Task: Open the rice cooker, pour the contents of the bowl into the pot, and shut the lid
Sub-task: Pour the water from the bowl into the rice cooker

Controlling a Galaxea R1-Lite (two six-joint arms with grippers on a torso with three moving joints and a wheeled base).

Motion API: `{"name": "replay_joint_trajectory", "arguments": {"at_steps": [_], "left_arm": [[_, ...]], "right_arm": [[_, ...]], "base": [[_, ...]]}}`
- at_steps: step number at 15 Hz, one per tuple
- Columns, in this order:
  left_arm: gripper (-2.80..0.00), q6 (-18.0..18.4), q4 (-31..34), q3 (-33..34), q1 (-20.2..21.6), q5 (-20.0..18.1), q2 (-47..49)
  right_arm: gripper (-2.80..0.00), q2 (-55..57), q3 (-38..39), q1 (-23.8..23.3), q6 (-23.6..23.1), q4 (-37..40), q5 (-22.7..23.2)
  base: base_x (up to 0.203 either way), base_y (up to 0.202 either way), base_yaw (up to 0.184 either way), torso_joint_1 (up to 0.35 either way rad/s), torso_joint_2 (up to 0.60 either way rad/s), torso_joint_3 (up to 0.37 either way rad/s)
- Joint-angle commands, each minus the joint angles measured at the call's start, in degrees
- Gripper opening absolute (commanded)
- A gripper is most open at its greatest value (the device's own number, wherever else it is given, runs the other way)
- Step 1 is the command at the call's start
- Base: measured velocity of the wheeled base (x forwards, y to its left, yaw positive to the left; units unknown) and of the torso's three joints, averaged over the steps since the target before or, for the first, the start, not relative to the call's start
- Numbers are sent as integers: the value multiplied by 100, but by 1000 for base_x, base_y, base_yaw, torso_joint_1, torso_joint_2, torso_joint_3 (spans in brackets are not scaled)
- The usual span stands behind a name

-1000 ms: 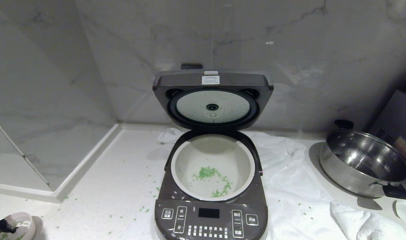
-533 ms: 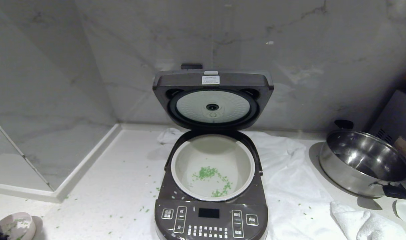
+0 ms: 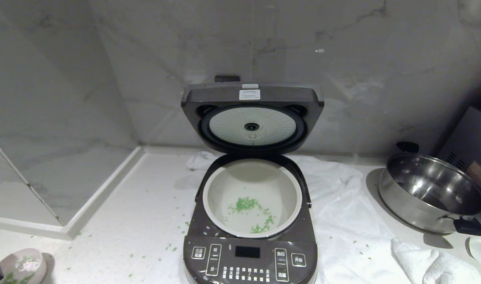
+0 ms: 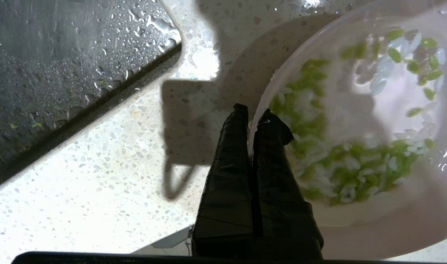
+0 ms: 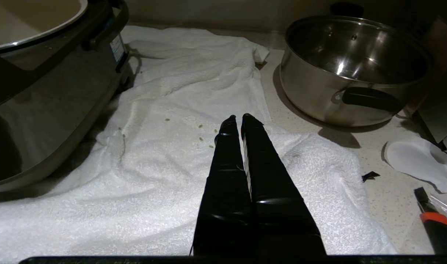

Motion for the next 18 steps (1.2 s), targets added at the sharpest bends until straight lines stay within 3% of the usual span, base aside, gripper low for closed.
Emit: {"name": "replay_joint_trajectory", "arguments": {"at_steps": [1, 11, 18], "left_arm": [[-280, 2, 1, 55, 1, -6, -37], [-280, 44, 212, 533, -582, -464, -734], [-280, -43, 307, 940, -1574, -482, -1155]], "right_arm": [[-280, 7, 0, 1, -5, 3, 0], [-280, 7, 0, 1, 3, 3, 0], [-280, 7, 0, 1, 4, 3, 7]], "base": [[0, 0, 0, 0, 0, 0], [0, 0, 0, 0, 0, 0], [0, 0, 0, 0, 0, 0]]}}
